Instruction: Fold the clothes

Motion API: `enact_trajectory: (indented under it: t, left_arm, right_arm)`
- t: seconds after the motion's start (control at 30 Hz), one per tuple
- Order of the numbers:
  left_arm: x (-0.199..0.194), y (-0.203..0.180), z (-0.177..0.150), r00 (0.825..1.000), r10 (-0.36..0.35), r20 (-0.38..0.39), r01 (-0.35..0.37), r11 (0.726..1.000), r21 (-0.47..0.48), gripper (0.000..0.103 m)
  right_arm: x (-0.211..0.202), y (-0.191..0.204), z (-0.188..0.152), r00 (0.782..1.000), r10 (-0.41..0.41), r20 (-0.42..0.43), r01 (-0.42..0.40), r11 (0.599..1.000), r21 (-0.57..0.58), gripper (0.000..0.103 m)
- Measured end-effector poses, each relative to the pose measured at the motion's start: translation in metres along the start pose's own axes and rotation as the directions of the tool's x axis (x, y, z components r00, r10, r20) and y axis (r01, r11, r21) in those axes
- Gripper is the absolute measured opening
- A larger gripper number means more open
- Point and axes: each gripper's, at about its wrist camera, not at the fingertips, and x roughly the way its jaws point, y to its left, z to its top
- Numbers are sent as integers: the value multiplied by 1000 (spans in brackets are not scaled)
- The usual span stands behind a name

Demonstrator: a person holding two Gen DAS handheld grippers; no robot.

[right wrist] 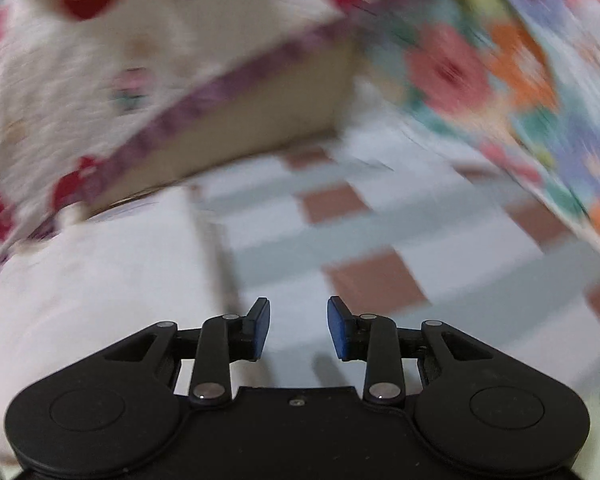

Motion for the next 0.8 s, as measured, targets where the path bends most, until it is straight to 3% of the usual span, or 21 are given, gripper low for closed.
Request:
enact_trajectory:
  t: [0.1,0.2,0.27,0.33,0.47,0.5,0.6,0.7,0.8]
  left_arm:
    - [19,-28,-6,988,-144,-54,145,989,15,44]
    - [51,-40,-21,982,-63,-181,79,994,81,48]
    - [65,-28,-25,978,48,-204,-23,993,120,50]
    - [69,0,-19,971,125,-203,-110,990,84,48]
    - [74,37,9,961,221,-169,-214,975,58,47]
    - [74,39,16,966,210,-153,-204,978,52,47]
    - [79,31,34,982,149,-112,-142,988,65,50]
    - [94,-1,47,995,46,-85,-35,992,120,50]
    - [108,-33,60,996,-60,-63,70,982,178,50]
  right_arm:
    - [3,32,6,984,177,-27,-178,981,-71,40]
    - [17,66,2,959,272,-85,-283,943,-176,46]
    - [28,80,-6,960,264,-89,-278,929,-243,46]
    - [42,80,-12,967,234,-99,-253,927,-278,46]
    - [65,56,-2,984,107,-145,-141,957,-255,43]
    - [68,51,3,987,62,-148,-100,960,-260,39]
    - [68,49,20,991,-40,-130,-3,950,-311,40]
    - [63,69,45,993,45,-112,-82,935,-346,40]
    - [87,112,64,978,130,-161,-180,920,-349,40]
